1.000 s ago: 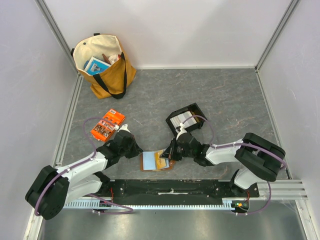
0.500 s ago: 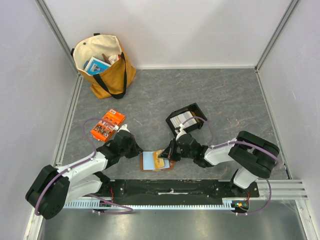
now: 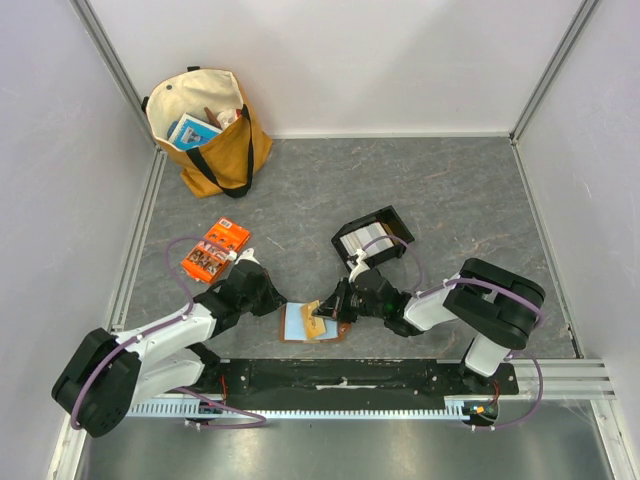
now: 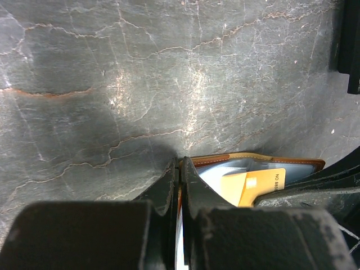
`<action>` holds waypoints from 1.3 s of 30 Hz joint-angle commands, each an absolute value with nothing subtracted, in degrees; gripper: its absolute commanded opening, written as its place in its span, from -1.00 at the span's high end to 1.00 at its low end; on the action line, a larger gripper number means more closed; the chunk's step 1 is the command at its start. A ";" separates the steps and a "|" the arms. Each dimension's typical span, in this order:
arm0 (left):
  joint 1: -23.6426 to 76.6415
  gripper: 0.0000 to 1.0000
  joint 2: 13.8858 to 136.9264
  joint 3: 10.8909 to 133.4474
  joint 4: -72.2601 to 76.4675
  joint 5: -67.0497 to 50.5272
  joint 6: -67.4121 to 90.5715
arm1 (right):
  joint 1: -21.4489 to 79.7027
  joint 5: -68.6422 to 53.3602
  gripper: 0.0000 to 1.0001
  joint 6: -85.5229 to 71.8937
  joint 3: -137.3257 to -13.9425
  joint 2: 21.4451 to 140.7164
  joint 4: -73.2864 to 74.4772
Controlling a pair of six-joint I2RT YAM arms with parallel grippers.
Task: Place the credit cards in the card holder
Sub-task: Insert the credit card into the card slot.
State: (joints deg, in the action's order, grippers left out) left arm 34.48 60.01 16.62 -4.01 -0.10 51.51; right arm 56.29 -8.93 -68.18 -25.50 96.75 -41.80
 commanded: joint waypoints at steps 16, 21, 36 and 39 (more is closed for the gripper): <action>34.63 0.96 60.21 13.19 -5.89 -1.14 53.87 | 53.79 -5.18 1.00 -66.53 -25.93 97.82 -39.90; 35.33 0.96 59.85 11.87 -3.70 -1.23 57.21 | 56.95 -7.03 1.00 -69.07 -28.39 99.58 -35.69; 36.12 0.96 51.51 7.47 -4.74 3.34 64.33 | 61.35 9.31 1.00 -76.29 -24.18 90.98 -30.94; 36.12 0.96 51.24 7.38 -4.66 3.60 64.77 | 61.35 9.49 1.00 -75.50 -23.73 90.52 -30.49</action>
